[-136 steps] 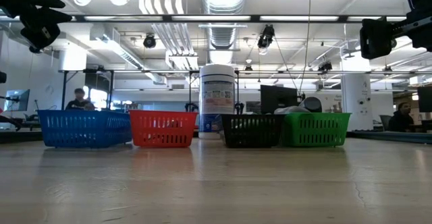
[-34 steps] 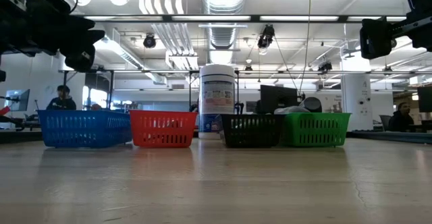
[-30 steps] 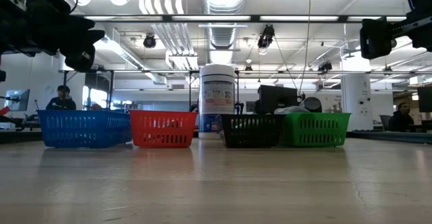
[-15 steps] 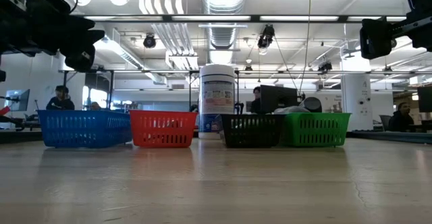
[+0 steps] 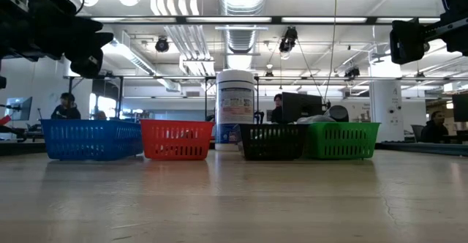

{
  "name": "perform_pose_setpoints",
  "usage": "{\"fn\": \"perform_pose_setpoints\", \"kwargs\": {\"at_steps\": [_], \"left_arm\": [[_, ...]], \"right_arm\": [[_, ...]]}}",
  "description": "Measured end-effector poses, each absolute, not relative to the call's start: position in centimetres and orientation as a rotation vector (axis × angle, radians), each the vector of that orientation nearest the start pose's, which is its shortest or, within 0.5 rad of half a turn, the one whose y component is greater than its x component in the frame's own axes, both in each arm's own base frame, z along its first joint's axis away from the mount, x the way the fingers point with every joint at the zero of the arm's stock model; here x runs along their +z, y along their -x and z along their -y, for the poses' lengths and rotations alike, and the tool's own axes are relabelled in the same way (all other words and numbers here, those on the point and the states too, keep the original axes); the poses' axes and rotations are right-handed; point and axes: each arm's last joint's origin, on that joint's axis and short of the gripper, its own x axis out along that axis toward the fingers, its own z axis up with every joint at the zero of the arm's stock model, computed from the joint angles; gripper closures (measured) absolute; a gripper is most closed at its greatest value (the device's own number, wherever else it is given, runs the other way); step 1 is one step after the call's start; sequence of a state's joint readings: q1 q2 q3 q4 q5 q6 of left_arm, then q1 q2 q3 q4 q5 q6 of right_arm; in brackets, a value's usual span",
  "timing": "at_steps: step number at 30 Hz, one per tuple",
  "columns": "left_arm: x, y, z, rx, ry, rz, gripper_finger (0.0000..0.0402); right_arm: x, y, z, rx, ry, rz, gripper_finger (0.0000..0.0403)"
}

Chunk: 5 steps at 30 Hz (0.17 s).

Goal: Pick & Place Travel size toiletries
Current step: Return to Home Position

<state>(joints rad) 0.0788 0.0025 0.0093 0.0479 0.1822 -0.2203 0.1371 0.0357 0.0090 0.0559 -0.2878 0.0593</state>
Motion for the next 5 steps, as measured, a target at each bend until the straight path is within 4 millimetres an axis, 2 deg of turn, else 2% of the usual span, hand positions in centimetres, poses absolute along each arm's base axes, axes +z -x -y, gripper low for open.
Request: {"fn": "perform_pose_setpoints", "kwargs": {"at_steps": [5], "left_arm": [[17.13,-9.67,-0.24,-0.109,0.213,0.043,0.0275]], "right_arm": [[16.92,-9.61,-2.16,0.426,-0.056,0.017,0.0039]]}}
